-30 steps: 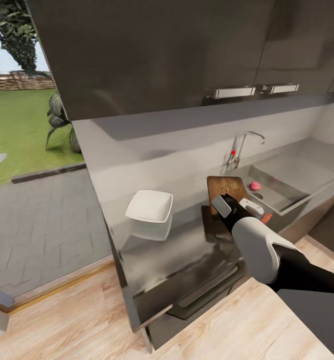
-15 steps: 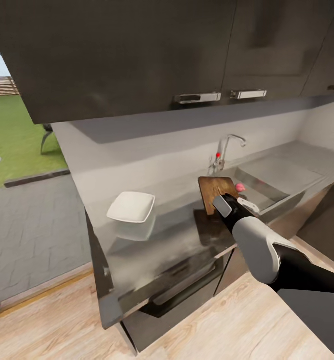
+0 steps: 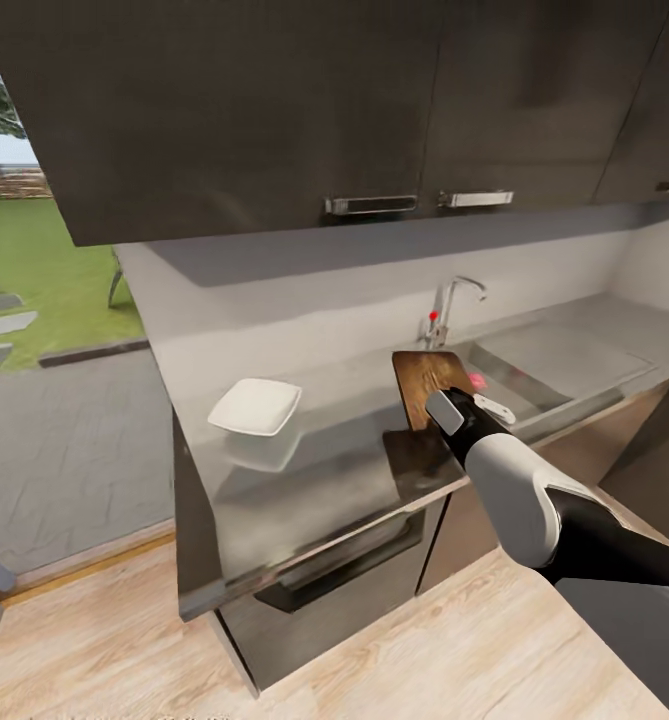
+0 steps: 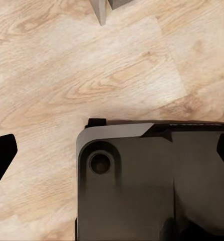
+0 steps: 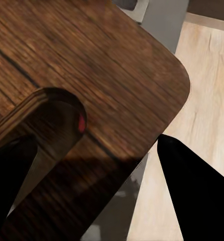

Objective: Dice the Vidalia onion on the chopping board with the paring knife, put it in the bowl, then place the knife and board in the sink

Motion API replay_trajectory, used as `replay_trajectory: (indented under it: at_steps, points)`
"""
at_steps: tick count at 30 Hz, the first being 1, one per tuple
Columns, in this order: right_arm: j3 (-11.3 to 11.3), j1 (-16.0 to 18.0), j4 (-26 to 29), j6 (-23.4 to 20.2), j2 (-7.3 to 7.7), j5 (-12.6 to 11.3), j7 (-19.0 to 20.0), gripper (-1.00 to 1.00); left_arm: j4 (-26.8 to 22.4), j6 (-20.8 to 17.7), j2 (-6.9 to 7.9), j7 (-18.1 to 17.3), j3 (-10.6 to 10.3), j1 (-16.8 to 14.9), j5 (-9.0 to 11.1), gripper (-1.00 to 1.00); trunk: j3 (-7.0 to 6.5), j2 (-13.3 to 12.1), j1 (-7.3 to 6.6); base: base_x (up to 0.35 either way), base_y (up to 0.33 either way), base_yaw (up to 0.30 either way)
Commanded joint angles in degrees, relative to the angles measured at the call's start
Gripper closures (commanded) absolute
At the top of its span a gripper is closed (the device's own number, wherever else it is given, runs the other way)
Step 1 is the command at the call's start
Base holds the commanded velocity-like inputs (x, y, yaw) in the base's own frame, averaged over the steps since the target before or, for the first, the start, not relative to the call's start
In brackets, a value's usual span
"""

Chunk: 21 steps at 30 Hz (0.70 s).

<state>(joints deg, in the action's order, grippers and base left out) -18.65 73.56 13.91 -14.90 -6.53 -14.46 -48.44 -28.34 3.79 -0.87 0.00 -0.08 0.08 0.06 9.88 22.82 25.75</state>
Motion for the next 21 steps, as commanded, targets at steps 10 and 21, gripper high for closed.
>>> replay_trajectory:
  at_steps: [10, 21]
  points:
    - [0.3, 0.0, 0.1, -0.6, 0.02, -0.3, -0.2, 1.0, -0.1, 0.1, 0.0, 0.0, 0.0, 0.0, 0.0, -1.0, -0.62, 0.1, 0.03, 0.068, -0.265, 0.215]
    - [0.4, 0.0, 0.1, -0.5, 0.02, -0.3, -0.2, 1.0, 0.2, 0.1, 0.0, 0.0, 0.0, 0.0, 0.0, -1.0, -1.4, 0.1, 0.03, 0.147, -0.264, 0.216]
